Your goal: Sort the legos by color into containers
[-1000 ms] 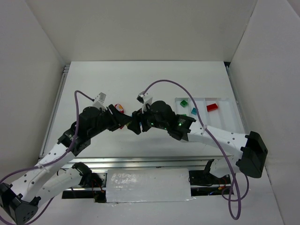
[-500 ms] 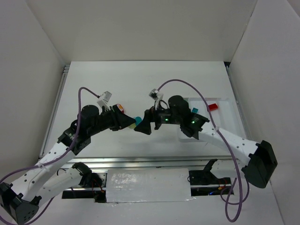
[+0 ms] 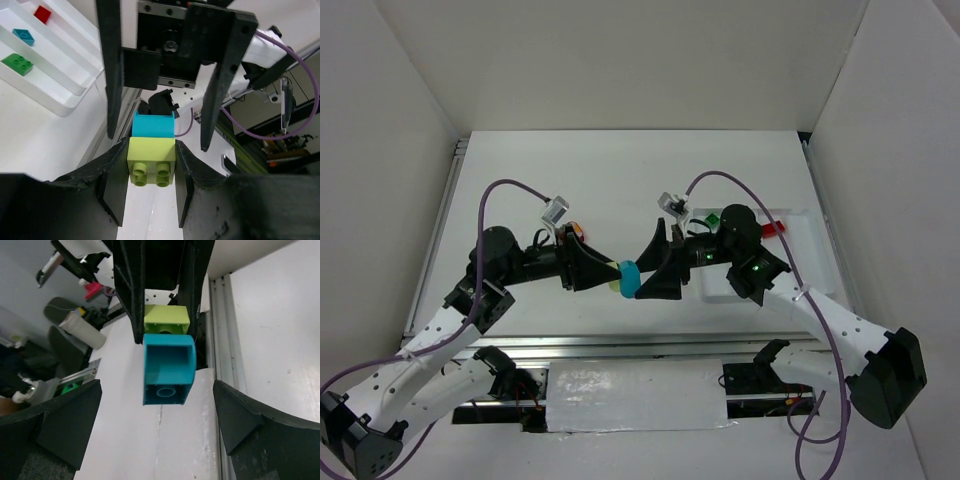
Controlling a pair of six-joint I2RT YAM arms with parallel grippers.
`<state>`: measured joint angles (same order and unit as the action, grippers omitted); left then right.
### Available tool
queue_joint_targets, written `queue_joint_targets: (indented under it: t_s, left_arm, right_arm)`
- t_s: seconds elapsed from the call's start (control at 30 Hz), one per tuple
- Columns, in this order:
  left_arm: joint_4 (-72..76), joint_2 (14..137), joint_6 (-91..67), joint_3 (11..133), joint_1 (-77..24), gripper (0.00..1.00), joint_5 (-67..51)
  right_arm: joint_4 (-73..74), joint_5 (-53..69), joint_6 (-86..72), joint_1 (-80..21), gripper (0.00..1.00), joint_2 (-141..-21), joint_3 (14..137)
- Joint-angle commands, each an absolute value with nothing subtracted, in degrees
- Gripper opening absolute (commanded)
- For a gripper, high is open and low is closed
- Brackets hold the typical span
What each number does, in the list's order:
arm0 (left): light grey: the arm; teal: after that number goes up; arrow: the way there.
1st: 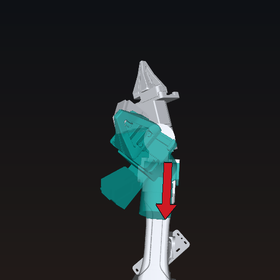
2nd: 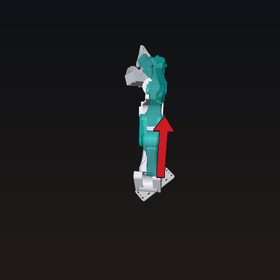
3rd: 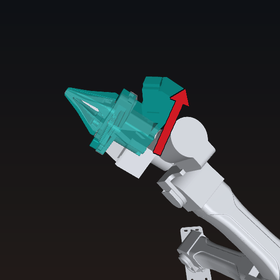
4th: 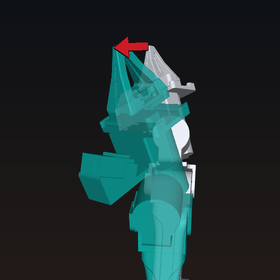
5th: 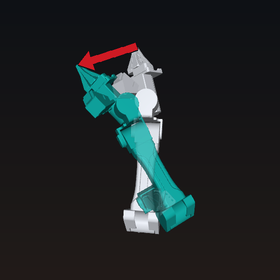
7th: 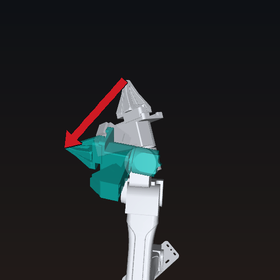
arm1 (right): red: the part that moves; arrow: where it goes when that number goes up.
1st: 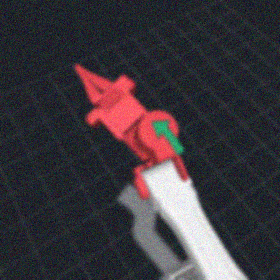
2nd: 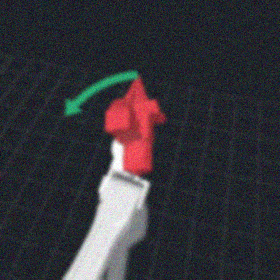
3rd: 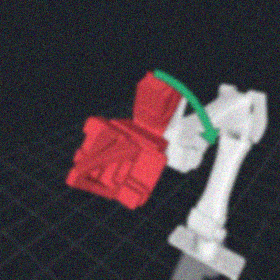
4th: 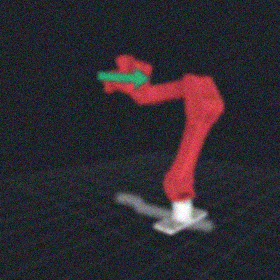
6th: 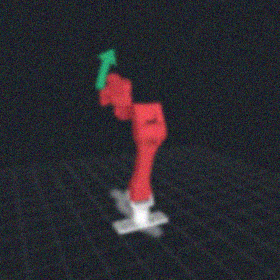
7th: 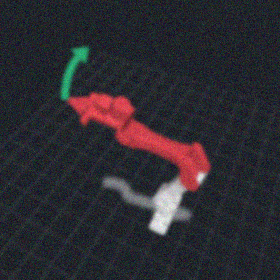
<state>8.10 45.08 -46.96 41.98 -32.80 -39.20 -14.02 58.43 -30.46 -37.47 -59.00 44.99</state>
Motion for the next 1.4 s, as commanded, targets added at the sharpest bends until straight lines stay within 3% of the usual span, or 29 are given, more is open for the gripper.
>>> queue_joint_targets:
  t_s: [0.0,0.07,0.17,0.2,0.23,0.27,0.4,0.6,0.7,0.8,0.87,0.9,0.93,1.0,1.17,1.37]
  left_arm:
    - [17.3,43.9,-48.4,40.8,-32.6,0.00,-44.4]
    - [16.6,43.8,-48.1,40.9,-32.6,0.00,-43.9]
    - [15.7,44.0,-47.2,41.0,-32.5,0.00,-43.9]
    - [16.0,44.1,-47.4,40.8,-32.6,0.00,-44.0]
    - [16.0,44.2,-47.4,40.8,-32.6,0.00,-44.0]
    - [15.6,44.2,-47.4,40.8,-32.5,0.00,-43.9]
    - [10.2,43.4,-44.9,42.8,-32.5,0.00,-40.3]
    - [-0.8,40.7,-39.8,46.8,-31.6,0.00,-34.6]
    - [-5.8,40.4,-38.0,48.2,-31.3,0.00,-32.0]
    - [-7.8,40.3,-36.5,48.3,-31.2,0.00,-30.0]
    - [-8.1,40.2,-36.4,47.8,-31.2,0.00,-28.8]
    - [-9.1,40.1,-36.3,47.7,-31.3,0.00,-28.2]
    - [-9.8,40.1,-36.1,47.7,-31.2,0.00,-27.1]
    - [-11.4,40.0,-35.9,47.8,-31.3,0.00,-26.1]
    - [-12.7,39.8,-34.6,47.2,-31.2,0.00,-25.2]
    - [-11.8,40.7,-35.2,46.2,-31.3,0.00,-26.2]
  right_arm:
    - [-27.0,62.8,-39.4,-37.4,0.99,-61.3,43.9]
    - [-31.8,62.7,-43.4,-37.7,0.97,-62.5,43.3]
    - [-34.7,61.6,-46.2,-38.4,0.75,-63.8,43.7]
    - [-35.1,61.6,-46.4,-38.6,0.43,-64.2,43.9]
    - [-36.3,61.8,-46.8,-38.6,0.18,-64.5,43.9]
    - [-36.1,61.8,-46.9,-38.6,0.00,-64.9,43.9]
    - [-29.3,62.9,-39.7,-37.4,0.00,-64.6,43.9]
    - [-25.8,65.5,-39.7,-19.5,0.00,-66.3,36.7]
    - [-9.5,58.7,-36.4,-9.8,0.00,-67.9,37.2]
    - [-8.2,55.1,-35.8,-3.6,0.00,-68.9,37.4]
    - [-1.3,41.7,-34.1,-1.1,0.00,-68.9,40.2]
    - [9.6,31.5,-33.3,-1.1,0.00,-68.9,42.1]
    - [12.5,12.0,-34.1,-1.1,0.00,-68.9,44.8]
    - [14.3,0.9,-36.6,-0.4,0.00,-69.1,44.6]
    - [16.7,-11.9,-37.4,2.4,0.00,-72.0,45.1]
    - [16.6,-15.4,-39.5,2.5,0.01,-75.0,45.0]
